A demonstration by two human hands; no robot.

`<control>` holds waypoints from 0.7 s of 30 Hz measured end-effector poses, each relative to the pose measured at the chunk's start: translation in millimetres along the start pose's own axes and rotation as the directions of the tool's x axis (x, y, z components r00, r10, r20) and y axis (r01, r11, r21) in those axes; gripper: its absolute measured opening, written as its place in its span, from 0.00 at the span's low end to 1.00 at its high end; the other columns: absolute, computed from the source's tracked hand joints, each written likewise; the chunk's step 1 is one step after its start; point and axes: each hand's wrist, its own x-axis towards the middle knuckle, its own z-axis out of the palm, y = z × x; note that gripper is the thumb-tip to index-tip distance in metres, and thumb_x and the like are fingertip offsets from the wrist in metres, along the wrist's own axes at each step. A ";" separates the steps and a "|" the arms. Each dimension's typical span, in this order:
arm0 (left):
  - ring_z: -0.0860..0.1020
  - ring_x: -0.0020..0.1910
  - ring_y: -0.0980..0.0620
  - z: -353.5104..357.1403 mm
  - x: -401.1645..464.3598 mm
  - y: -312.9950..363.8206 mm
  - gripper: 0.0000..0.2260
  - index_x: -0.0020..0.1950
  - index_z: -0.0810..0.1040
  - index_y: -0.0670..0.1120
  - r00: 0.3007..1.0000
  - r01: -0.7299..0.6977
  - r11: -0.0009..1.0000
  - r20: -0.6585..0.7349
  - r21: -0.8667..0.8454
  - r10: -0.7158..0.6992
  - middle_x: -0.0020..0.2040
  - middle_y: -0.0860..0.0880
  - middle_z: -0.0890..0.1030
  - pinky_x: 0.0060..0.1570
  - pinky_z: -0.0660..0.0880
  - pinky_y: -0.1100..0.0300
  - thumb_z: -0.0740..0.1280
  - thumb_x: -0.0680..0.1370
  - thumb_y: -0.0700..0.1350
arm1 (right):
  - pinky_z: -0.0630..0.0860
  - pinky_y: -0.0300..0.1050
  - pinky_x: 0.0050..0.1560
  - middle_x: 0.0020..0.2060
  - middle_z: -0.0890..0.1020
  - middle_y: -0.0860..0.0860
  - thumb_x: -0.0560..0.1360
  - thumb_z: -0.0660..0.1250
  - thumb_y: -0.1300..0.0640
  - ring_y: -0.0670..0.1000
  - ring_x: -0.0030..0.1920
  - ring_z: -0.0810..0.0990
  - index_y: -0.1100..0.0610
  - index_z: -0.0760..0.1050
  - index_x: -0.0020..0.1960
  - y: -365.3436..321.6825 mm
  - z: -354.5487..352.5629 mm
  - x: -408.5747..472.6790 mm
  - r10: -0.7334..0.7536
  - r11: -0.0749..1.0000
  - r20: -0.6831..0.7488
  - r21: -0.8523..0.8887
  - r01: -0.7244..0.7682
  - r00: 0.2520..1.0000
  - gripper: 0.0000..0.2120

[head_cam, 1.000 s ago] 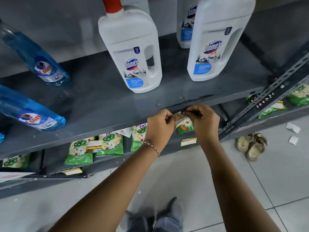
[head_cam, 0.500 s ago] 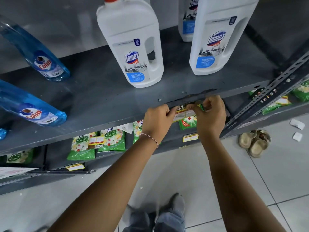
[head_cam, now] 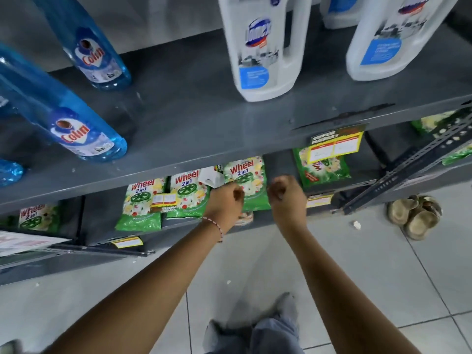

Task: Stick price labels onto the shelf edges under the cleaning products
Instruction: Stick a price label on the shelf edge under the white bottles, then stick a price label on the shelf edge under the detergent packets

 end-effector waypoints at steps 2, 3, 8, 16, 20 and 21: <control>0.82 0.50 0.41 -0.4 11.1 -42.1 0.08 0.52 0.82 0.41 1.000 0.024 0.999 0.000 0.027 -0.024 0.50 0.40 0.85 0.51 0.78 0.55 0.66 0.74 0.37 | 0.71 0.41 0.46 0.49 0.82 0.53 0.73 0.73 0.59 0.51 0.47 0.79 0.57 0.77 0.53 10.4 42.2 -1.8 -0.060 0.993 0.180 -0.094 0.078 0.982 0.10; 0.81 0.53 0.41 -0.2 18.9 -60.7 0.11 0.54 0.81 0.41 1.000 0.011 0.998 0.007 0.065 -0.011 0.53 0.39 0.84 0.53 0.77 0.55 0.65 0.74 0.35 | 0.73 0.42 0.50 0.52 0.82 0.53 0.73 0.73 0.59 0.51 0.50 0.79 0.56 0.77 0.56 15.8 61.2 -0.3 -0.085 0.985 0.242 -0.125 0.117 0.967 0.13; 0.76 0.62 0.41 5.0 69.3 -130.6 0.20 0.61 0.77 0.39 0.998 -0.069 0.981 0.021 0.179 0.066 0.64 0.40 0.76 0.64 0.71 0.57 0.64 0.70 0.29 | 0.69 0.55 0.63 0.62 0.79 0.53 0.71 0.72 0.54 0.57 0.63 0.75 0.51 0.72 0.65 40.6 139.2 24.1 -0.153 0.896 0.372 -0.338 0.287 0.915 0.23; 0.66 0.74 0.44 19.7 123.0 -187.7 0.25 0.72 0.69 0.44 0.988 -0.103 0.955 0.138 0.278 0.066 0.75 0.41 0.66 0.71 0.61 0.59 0.64 0.75 0.35 | 0.54 0.65 0.70 0.69 0.73 0.51 0.69 0.74 0.48 0.53 0.73 0.64 0.54 0.64 0.71 68.5 226.7 64.9 -0.204 0.672 0.450 -0.582 0.459 0.869 0.35; 0.74 0.64 0.41 29.0 139.4 -205.2 0.18 0.66 0.74 0.44 0.970 -0.177 0.873 0.229 0.454 0.078 0.67 0.38 0.73 0.62 0.71 0.51 0.65 0.76 0.38 | 0.48 0.68 0.70 0.64 0.77 0.51 0.72 0.70 0.50 0.55 0.71 0.64 0.55 0.69 0.66 72.2 245.5 75.7 -0.273 0.594 0.443 -0.621 0.512 0.854 0.25; 0.78 0.53 0.41 30.1 139.1 -205.3 0.12 0.57 0.78 0.45 0.975 -0.173 0.882 0.205 0.439 0.090 0.59 0.35 0.76 0.50 0.74 0.49 0.65 0.74 0.37 | 0.47 0.65 0.69 0.62 0.79 0.51 0.74 0.68 0.52 0.56 0.70 0.65 0.55 0.72 0.63 71.4 247.3 78.2 -0.297 0.584 0.435 -0.622 0.522 0.850 0.19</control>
